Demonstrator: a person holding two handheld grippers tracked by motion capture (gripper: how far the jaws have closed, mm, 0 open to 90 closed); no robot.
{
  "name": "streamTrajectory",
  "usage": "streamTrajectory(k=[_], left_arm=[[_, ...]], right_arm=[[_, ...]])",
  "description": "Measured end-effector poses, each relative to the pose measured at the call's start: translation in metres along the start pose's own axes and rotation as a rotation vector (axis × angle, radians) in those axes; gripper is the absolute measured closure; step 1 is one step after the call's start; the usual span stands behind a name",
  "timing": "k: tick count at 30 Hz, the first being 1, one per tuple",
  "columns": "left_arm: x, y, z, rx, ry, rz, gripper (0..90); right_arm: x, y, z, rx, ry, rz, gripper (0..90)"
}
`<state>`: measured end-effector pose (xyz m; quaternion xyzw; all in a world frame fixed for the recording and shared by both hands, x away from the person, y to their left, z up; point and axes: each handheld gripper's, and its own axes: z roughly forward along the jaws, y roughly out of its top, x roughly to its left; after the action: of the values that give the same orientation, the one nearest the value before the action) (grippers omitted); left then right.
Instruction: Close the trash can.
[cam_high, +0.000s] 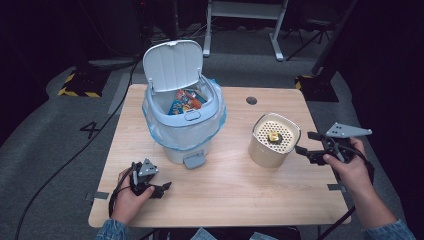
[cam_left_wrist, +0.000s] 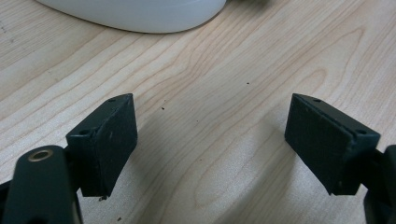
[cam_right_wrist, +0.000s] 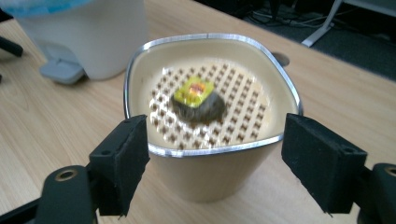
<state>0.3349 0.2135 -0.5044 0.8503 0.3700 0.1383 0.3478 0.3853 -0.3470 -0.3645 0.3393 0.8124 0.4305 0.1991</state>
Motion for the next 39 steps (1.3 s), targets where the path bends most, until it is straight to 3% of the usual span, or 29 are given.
streamTrajectory(k=[4,9,10,16,20,27,34,39], left_arm=[[-0.002,0.001,0.000,0.003,0.010,-0.004,18.4],[-0.003,0.004,-0.004,-0.010,-0.014,-0.015,21.4],[-0.003,0.005,-0.006,-0.017,-0.016,-0.013,21.8],[-0.004,0.014,-0.022,-0.051,-0.028,0.016,23.2],[-0.001,0.019,-0.032,-0.088,-0.038,0.004,23.3],[0.006,0.031,-0.050,-0.166,-0.072,-0.041,23.3],[0.011,0.049,-0.070,-0.177,-0.101,-0.021,23.0],[0.018,0.065,-0.087,-0.227,-0.109,-0.011,22.1]], right_arm=[[0.004,-0.025,0.008,0.027,-0.002,0.016,23.5],[0.006,-0.047,0.018,0.076,-0.002,0.036,23.9],[0.007,-0.058,0.023,0.090,0.000,0.049,24.0],[0.006,-0.084,0.040,0.121,-0.003,0.082,23.0],[0.008,-0.099,0.051,0.149,-0.017,0.084,22.8],[0.017,-0.115,0.059,0.162,-0.048,0.082,22.3],[0.019,-0.125,0.062,0.155,-0.073,0.084,18.2],[0.019,-0.125,0.063,0.162,-0.083,0.092,15.6]])
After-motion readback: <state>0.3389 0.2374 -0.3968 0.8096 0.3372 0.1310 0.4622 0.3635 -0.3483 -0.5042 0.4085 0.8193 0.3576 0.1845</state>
